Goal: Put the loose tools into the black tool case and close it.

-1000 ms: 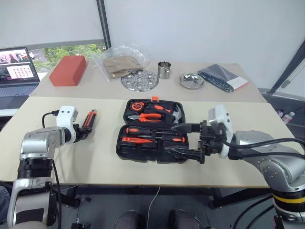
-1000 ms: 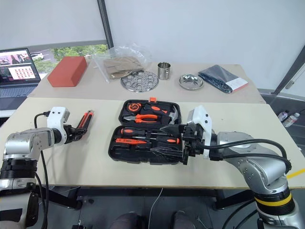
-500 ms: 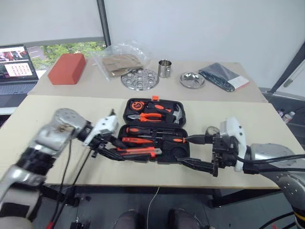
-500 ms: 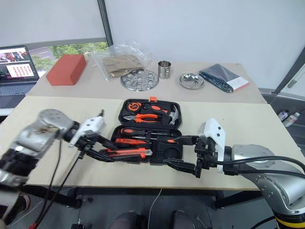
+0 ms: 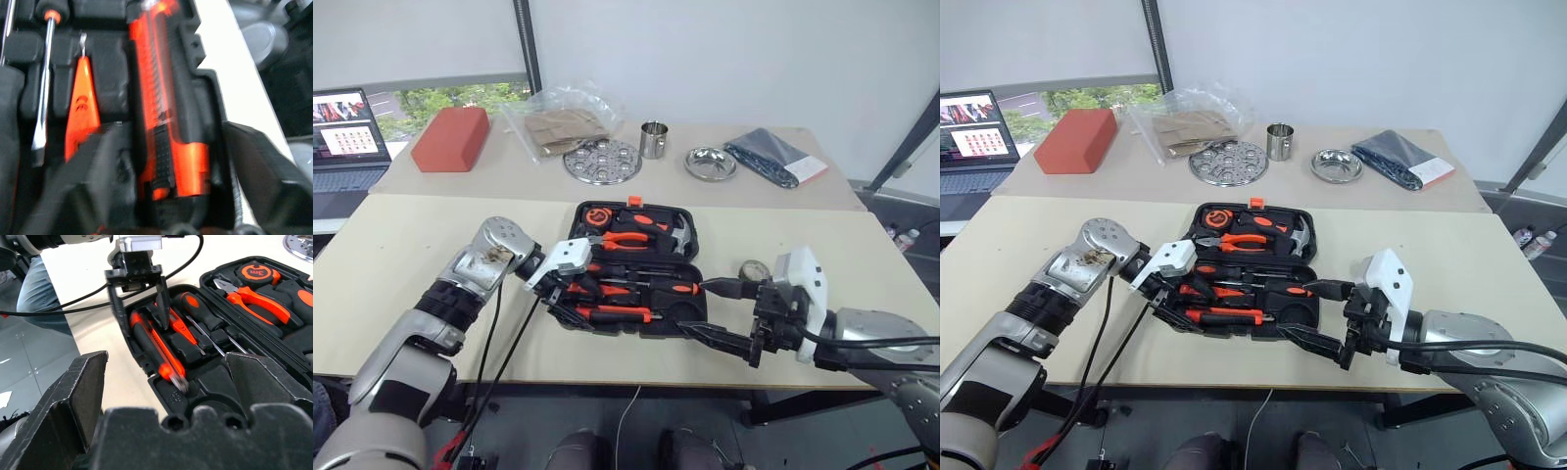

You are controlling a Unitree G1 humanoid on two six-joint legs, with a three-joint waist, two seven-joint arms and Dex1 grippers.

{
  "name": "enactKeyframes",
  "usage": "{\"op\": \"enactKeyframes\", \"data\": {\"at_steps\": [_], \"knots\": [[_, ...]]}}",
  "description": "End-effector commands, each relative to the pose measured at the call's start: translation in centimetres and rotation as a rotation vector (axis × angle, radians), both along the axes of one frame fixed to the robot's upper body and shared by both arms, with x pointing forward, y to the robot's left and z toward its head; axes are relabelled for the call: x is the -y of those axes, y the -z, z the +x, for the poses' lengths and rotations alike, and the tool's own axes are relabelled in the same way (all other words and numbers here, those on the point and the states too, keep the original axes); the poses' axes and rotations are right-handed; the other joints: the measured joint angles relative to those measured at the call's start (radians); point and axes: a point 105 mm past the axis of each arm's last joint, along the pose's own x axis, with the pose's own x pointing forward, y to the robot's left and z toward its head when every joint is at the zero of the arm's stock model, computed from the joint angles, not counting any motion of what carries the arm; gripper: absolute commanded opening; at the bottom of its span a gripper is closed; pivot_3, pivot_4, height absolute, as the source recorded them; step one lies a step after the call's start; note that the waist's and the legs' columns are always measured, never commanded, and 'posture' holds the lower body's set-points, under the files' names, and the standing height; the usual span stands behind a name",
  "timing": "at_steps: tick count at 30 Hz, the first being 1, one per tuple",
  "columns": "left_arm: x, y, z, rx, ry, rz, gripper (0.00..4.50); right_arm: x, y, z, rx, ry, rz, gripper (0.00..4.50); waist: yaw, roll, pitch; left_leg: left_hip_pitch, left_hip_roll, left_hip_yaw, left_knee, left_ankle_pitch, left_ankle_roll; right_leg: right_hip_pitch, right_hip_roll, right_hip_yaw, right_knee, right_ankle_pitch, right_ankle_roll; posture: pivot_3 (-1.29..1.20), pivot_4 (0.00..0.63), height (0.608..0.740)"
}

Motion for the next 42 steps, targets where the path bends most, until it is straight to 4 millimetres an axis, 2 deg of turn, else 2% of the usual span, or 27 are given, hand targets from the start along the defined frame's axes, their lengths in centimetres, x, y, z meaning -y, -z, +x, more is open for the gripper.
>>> {"op": "enactKeyframes", "data": {"at_steps": [1,2,5,12,13,15,18,22,26,29,33,35,37,38,40,41,42], "knots": [[-0.3,-2.4,0.1,0.039,-0.015,-0.070,4.44,-0.1,-0.9,-0.4,0.043,-0.013,0.003,4.50,-0.001,0.000,0.000,0.000,0.000,0.000,0.001,0.000,0.000,0.000,0.000,0.000,0.000,0.000,0.000,0.00,0.150,0.734],[-0.3,-2.8,0.0,0.032,-0.020,-0.090,4.44,-0.1,-0.9,-0.4,0.042,-0.013,0.004,4.50,-0.002,0.000,0.000,0.000,0.000,0.000,0.001,-0.001,0.001,0.000,0.000,0.000,0.000,0.000,0.000,0.00,0.150,0.734],[-0.5,-3.1,-0.4,0.006,-0.037,-0.110,3.65,-0.1,-0.9,-0.3,0.041,-0.015,0.003,4.50,-0.003,0.000,0.000,0.000,0.000,0.000,0.002,-0.001,0.002,0.000,-0.002,0.001,0.000,0.000,0.001,0.00,0.150,0.734],[-0.1,-1.2,-0.8,0.017,-0.004,-0.057,1.08,-0.2,-0.9,0.1,0.043,-0.027,-0.009,4.50,0.000,0.000,0.000,0.000,0.000,0.000,0.002,-0.001,0.002,0.001,-0.002,0.000,0.001,0.000,0.001,0.00,0.150,0.734],[-0.1,-0.8,-0.9,0.026,0.009,-0.035,0.58,-0.1,-0.9,0.2,0.043,-0.027,-0.010,4.50,0.001,0.000,0.000,0.000,0.000,0.000,0.002,-0.001,0.002,0.001,-0.002,0.000,0.001,0.000,0.001,0.00,0.150,0.734],[-0.2,0.6,-1.1,0.051,0.040,0.036,0.08,-0.1,-0.9,0.2,0.041,-0.026,-0.011,4.50,0.001,0.000,0.000,0.000,0.000,0.000,0.002,-0.001,0.002,0.001,-0.002,0.000,0.001,0.000,0.001,0.00,0.150,0.734],[-0.4,3.0,-1.1,0.113,0.072,0.142,0.08,0.0,-0.8,0.2,0.039,-0.020,-0.011,4.50,0.002,0.001,-0.001,0.000,-0.001,0.000,0.002,-0.001,0.002,0.001,-0.002,0.000,0.001,0.000,0.001,0.00,0.150,0.734],[-0.1,4.3,-1.0,0.149,0.087,0.175,0.08,0.0,-0.7,0.0,0.035,-0.012,-0.006,4.50,0.009,0.006,-0.005,0.002,-0.001,0.000,0.002,-0.002,0.002,0.003,-0.004,0.000,0.001,0.001,0.001,0.00,0.150,0.734],[0.1,3.6,-1.1,0.132,0.071,0.128,0.08,0.4,-0.5,-0.3,0.029,0.014,-0.008,4.50,0.021,0.007,-0.006,0.003,-0.001,-0.001,0.003,-0.002,0.003,0.005,-0.006,0.000,0.000,0.001,0.001,0.00,0.150,0.734],[0.1,1.3,-0.9,0.126,0.028,0.016,0.08,2.6,0.3,-0.2,0.002,0.108,-0.052,4.50,0.021,0.007,-0.006,0.003,-0.001,-0.001,0.003,-0.002,0.003,0.005,-0.006,0.001,0.000,0.001,0.002,0.00,0.150,0.734],[0.0,-4.8,-0.5,0.097,-0.072,-0.281,1.11,8.1,2.0,-0.1,-0.066,0.292,-0.155,4.50,0.021,0.005,-0.005,0.000,-0.001,-0.001,0.003,-0.002,0.003,0.002,-0.005,0.002,0.000,0.001,0.002,0.00,0.150,0.734],[-0.4,-6.4,-0.4,0.106,-0.108,-0.345,1.88,10.2,2.6,0.7,-0.074,0.364,-0.197,4.50,0.018,0.005,-0.005,-0.002,-0.001,-0.001,0.004,-0.002,0.003,0.001,-0.003,0.001,0.000,0.001,0.002,0.00,0.150,0.734],[-0.6,-7.3,-0.5,0.106,-0.124,-0.368,2.51,11.3,3.0,1.7,-0.078,0.392,-0.216,4.50,0.014,0.005,-0.005,-0.001,-0.001,-0.001,0.005,-0.002,0.003,0.002,-0.003,0.000,0.000,0.001,0.003,0.00,0.150,0.734],[-0.6,-7.8,-1.0,0.083,-0.115,-0.383,2.98,11.6,3.3,2.6,-0.080,0.393,-0.232,4.50,0.011,0.005,-0.005,-0.001,-0.001,0.000,0.005,-0.002,0.003,0.002,-0.002,0.001,0.000,0.000,0.004,0.00,0.150,0.734],[-0.4,-8.4,-1.6,0.048,-0.100,-0.398,3.61,11.8,3.8,3.8,-0.080,0.387,-0.257,4.50,-0.002,0.005,-0.005,0.001,-0.001,0.001,0.005,-0.002,0.003,0.003,-0.001,0.002,0.000,0.000,0.005,0.00,0.150,0.734],[-0.3,-8.5,-1.9,0.041,-0.095,-0.400,4.08,11.8,4.0,4.5,-0.078,0.382,-0.264,4.50,-0.007,0.006,-0.004,0.002,-0.001,0.001,0.005,-0.002,0.003,0.003,-0.001,0.003,0.000,-0.003,0.009,0.00,0.150,0.734],[-0.1,-8.3,-2.2,0.047,-0.087,-0.398,4.42,11.7,4.4,5.7,-0.068,0.389,-0.281,4.50,-0.007,0.006,-0.004,0.002,-0.001,0.001,0.005,-0.002,0.003,0.003,-0.001,0.003,0.001,-0.005,0.011,0.00,0.150,0.734]]}}
